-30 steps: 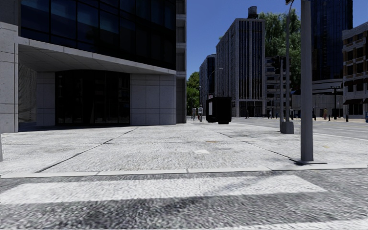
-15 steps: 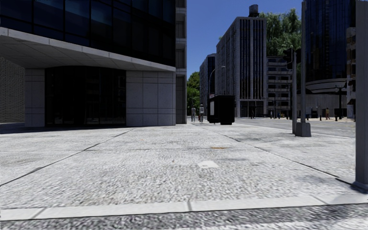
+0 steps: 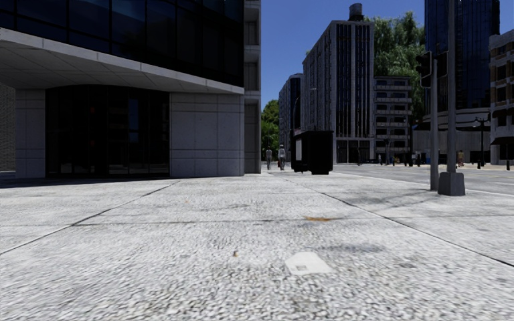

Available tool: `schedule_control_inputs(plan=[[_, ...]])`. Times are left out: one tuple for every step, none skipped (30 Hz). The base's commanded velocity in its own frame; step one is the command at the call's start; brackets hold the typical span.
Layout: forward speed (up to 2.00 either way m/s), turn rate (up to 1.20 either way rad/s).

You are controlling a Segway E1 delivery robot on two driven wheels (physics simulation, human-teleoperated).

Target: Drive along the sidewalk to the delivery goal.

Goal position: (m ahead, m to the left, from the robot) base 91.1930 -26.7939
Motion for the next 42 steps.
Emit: schedule_control_inputs(plan=[[1.37,0.00],[1.33,0.00],[1.33,0.00],[1.32,0.00],[1.32,0.00],[1.31,0.00],[1.31,0.00],[1.31,0.00],[1.31,0.00],[1.31,0.00],[1.31,0.00],[1.31,0.00],[1.31,0.00],[1.31,0.00],[1.31,0.00],[1.31,0.00],[1.31,0.00],[1.31,0.00],[1.31,0.00],[1.31,0.00],[1.31,0.00],[1.31,0.00],[1.31,0.00],[1.31,0.00],[1.31,0.00],[1.31,0.00],[1.31,0.00],[1.31,0.00],[1.31,0.00],[1.31,0.00],[1.31,0.00],[1.31,0.00],[1.30,0.00],[1.27,0.00],[1.25,0.00],[1.25,0.00],[1.23,0.00],[1.21,0.00],[1.86,-0.14],[2.00,-0.34],[2.00,-0.34],[2.00,-0.41]])
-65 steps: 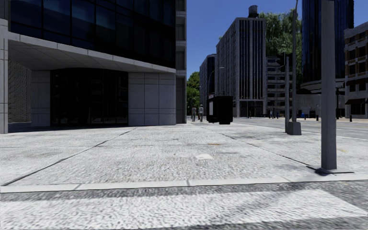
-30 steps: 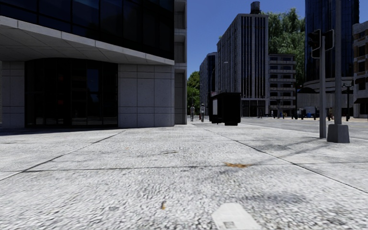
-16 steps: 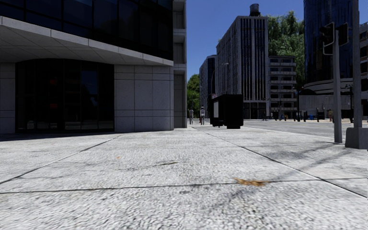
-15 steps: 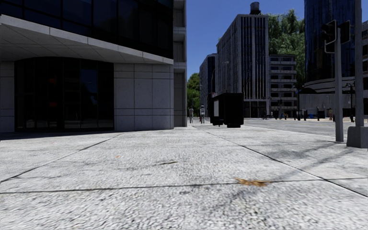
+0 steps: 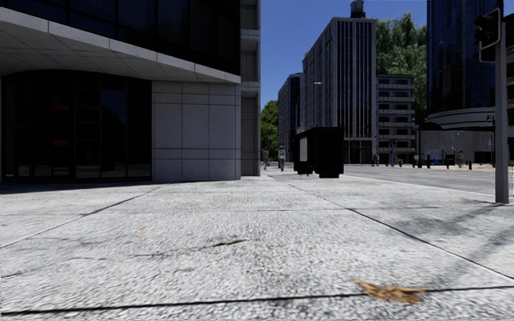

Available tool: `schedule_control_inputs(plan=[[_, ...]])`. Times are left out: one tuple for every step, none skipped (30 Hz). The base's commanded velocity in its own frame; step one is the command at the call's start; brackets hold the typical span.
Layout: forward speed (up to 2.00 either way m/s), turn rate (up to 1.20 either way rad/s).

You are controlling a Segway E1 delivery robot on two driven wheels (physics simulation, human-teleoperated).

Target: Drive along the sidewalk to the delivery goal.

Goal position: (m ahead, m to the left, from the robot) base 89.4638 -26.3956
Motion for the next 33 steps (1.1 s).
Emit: schedule_control_inputs(plan=[[2.00,-0.43],[2.00,-0.43],[2.00,-0.43],[2.00,-0.43],[2.00,-0.43],[2.00,-0.43],[2.00,-0.43],[2.00,-0.43],[2.00,-0.43],[2.00,-0.43],[2.00,-0.43],[2.00,-0.39],[2.00,-0.17],[2.00,-0.17],[2.00,0.00],[2.00,0.00],[2.00,0.00],[2.00,0.00],[2.00,0.00],[2.00,0.00],[2.00,0.00],[2.00,0.00],[2.00,0.00],[2.00,0.00],[2.00,0.00],[2.00,0.00],[2.00,0.00],[2.00,0.00],[2.00,0.00],[2.00,0.00],[2.00,0.00],[2.00,0.00],[2.00,0.00]])
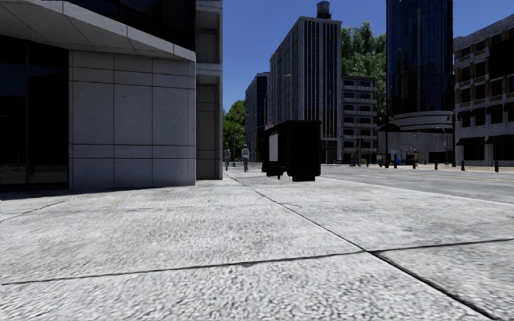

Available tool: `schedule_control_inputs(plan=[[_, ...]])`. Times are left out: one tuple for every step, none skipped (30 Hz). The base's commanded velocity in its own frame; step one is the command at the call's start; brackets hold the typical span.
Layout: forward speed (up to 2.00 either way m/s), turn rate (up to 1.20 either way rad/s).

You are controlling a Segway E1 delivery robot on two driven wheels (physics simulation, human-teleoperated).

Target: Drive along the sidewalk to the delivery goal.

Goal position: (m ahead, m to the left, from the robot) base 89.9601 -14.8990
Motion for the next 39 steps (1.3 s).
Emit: schedule_control_inputs(plan=[[2.00,0.00],[2.00,0.00],[2.00,0.00],[2.00,0.00],[2.00,0.00],[2.00,0.00],[2.00,0.00],[2.00,0.00],[2.00,0.00],[2.00,0.00],[2.00,0.00],[2.00,0.00],[2.00,0.00],[2.00,0.00],[2.00,0.00],[2.00,0.00],[2.00,0.00],[2.00,0.00],[2.00,0.00],[2.00,0.00],[2.00,0.00],[2.00,0.00],[2.00,0.00],[2.00,0.00],[2.00,0.00],[2.00,0.00],[2.00,0.00],[2.00,0.00],[2.00,0.00],[2.00,0.00],[2.00,0.00],[2.00,0.00],[2.00,0.00],[2.00,0.00],[2.00,0.00],[2.00,0.00],[2.00,0.00],[2.00,0.00],[2.00,0.00]])
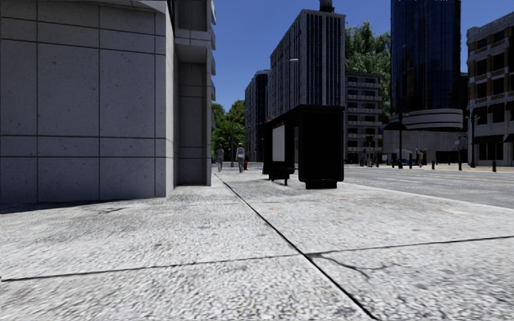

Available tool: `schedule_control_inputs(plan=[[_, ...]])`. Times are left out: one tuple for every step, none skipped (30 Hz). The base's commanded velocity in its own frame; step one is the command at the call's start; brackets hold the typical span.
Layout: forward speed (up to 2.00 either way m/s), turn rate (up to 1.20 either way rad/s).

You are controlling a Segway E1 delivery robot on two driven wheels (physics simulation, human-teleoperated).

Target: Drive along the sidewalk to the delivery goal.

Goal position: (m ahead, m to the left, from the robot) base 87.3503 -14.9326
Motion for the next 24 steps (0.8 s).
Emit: schedule_control_inputs(plan=[[2.00,0.00],[2.00,0.00],[2.00,0.00],[2.00,0.00],[2.00,0.00],[2.00,0.00],[2.00,0.00],[2.00,0.00],[2.00,0.00],[2.00,0.00],[2.00,0.00],[2.00,0.00],[2.00,0.00],[2.00,0.00],[2.00,0.00],[2.00,0.00],[2.00,0.00],[2.00,0.00],[2.00,0.00],[2.00,0.00],[2.00,0.00],[2.00,0.00],[2.00,0.00],[2.00,0.00]])
